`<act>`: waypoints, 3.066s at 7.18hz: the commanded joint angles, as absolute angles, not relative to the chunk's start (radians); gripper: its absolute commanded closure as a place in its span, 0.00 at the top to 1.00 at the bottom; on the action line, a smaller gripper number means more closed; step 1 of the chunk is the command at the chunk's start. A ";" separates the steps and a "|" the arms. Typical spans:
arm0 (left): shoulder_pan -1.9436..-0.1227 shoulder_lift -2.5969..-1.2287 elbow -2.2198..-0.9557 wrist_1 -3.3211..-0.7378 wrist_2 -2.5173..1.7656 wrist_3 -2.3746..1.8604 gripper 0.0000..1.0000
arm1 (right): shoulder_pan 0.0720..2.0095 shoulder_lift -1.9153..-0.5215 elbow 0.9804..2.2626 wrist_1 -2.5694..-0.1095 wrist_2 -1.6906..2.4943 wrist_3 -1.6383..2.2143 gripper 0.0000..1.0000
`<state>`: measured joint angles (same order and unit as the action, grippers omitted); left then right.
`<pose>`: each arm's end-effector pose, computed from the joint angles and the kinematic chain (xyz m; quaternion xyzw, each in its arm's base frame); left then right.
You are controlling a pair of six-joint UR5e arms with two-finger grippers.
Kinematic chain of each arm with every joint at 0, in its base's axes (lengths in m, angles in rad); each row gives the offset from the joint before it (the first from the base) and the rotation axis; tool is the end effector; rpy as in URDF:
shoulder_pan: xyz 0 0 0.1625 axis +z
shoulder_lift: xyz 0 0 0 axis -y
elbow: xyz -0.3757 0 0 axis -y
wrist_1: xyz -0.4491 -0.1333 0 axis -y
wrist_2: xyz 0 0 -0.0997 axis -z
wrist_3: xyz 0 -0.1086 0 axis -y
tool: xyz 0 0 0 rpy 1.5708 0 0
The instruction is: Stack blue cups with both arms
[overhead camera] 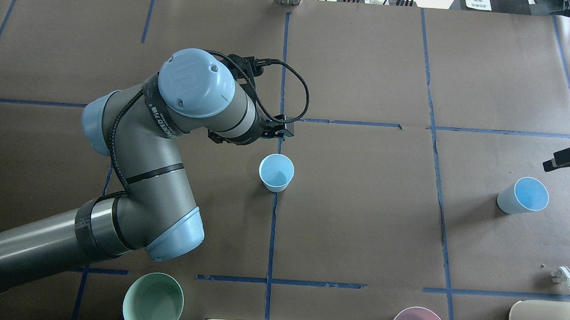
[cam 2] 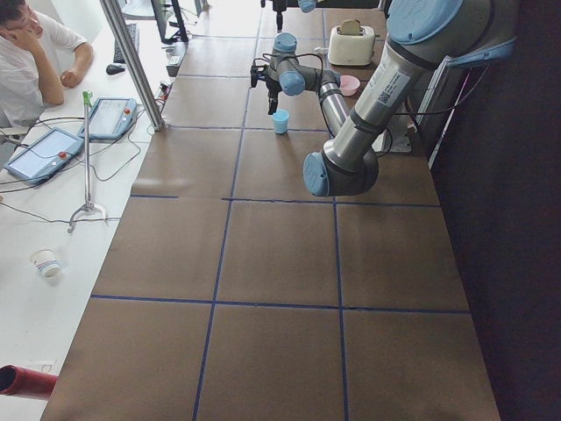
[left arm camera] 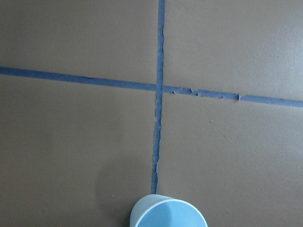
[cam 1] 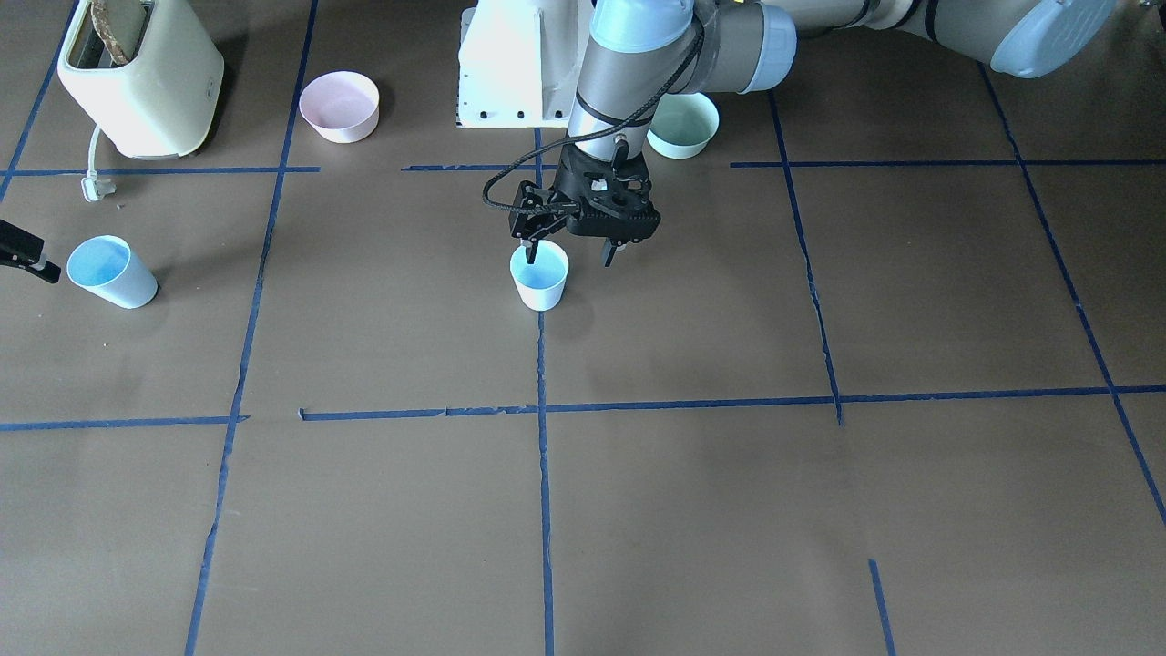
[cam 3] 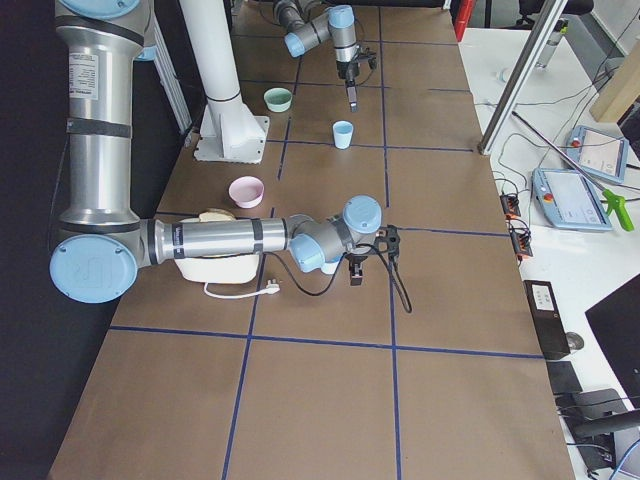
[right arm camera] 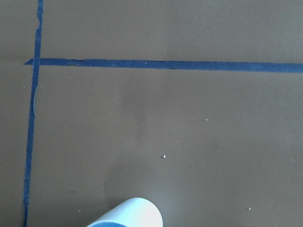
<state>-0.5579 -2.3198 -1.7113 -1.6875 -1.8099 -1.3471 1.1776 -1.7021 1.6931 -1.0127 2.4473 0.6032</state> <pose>0.5209 -0.4519 0.0610 0.0857 0.4824 -0.0880 0.8673 -0.1537 -0.5005 0.5462 0.0205 -0.4761 -0.0231 0.8788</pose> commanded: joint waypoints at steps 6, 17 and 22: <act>-0.569 -2.304 -1.715 -1.700 -1.810 -1.350 1.00 | 1.078 -1.749 1.675 -0.966 2.411 0.649 0.99; -1.006 -2.037 -1.869 -1.894 -2.290 -1.215 1.00 | 1.034 -1.583 1.870 -0.974 2.484 1.057 0.00; -1.115 -1.890 -1.888 -1.896 -2.382 -1.043 1.00 | 0.717 -0.965 1.862 -1.494 2.176 1.329 0.00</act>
<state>-1.1128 -1.8954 -1.8877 -1.8959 -2.3801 -1.0486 0.8056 -1.0610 1.8667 -1.4006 2.2869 1.2764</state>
